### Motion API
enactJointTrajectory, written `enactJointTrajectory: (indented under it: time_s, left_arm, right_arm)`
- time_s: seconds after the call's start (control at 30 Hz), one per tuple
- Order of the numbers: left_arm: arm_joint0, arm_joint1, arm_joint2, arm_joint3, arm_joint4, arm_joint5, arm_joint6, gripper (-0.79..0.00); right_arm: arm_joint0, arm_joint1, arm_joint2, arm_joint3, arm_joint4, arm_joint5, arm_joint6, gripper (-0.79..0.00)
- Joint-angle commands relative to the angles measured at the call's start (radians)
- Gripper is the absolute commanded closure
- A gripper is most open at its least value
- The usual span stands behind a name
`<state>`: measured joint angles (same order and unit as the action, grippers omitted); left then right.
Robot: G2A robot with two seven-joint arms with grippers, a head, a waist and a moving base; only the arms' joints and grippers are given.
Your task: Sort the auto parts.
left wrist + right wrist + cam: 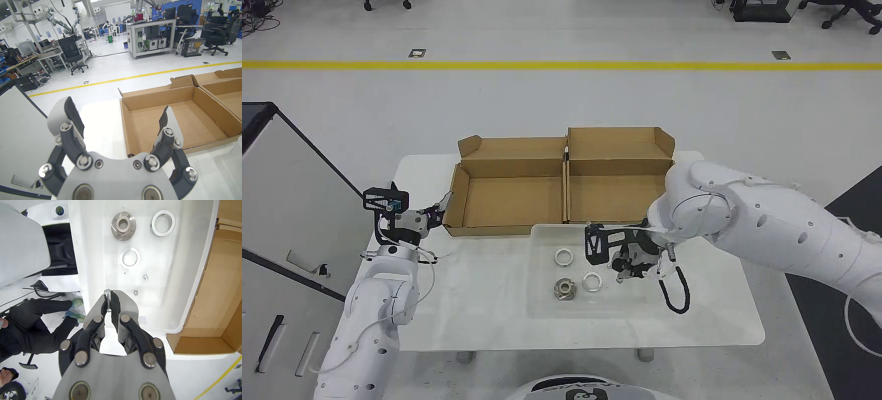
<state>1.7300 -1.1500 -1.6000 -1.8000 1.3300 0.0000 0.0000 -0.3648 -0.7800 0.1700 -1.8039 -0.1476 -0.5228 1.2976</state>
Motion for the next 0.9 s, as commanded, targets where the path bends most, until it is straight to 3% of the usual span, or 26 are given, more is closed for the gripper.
enactJointTrajectory:
  time_s: [0.0,0.17,0.27,0.43,0.63,0.87]
  left_arm:
    - [0.000,0.000,0.000,0.000,0.000,0.000,0.000,-0.785]
    - [0.000,0.000,0.000,0.000,0.000,0.000,0.000,-0.785]
    - [0.000,0.000,0.000,0.000,0.000,0.000,0.000,-0.785]
    - [0.000,0.000,0.000,0.000,0.000,0.000,0.000,-0.785]
    - [0.000,0.000,0.000,0.000,0.000,0.000,0.000,-0.785]
    - [0.000,0.000,0.000,0.000,0.000,0.000,0.000,-0.785]
  right_arm:
    - [-0.001,0.000,0.000,0.000,-0.001,0.000,0.000,0.000]
    - [-0.001,0.000,0.000,0.000,-0.001,0.000,0.000,0.000]
    - [-0.019,0.004,0.028,0.044,0.003,0.019,-0.083,0.000]
    - [-0.052,0.048,0.129,0.166,0.195,-0.099,-0.229,0.000]
    - [-0.122,0.103,0.218,0.281,0.487,-0.278,-0.281,0.000]
    - [-0.149,0.122,0.231,0.256,0.754,-0.357,-0.357,0.000]
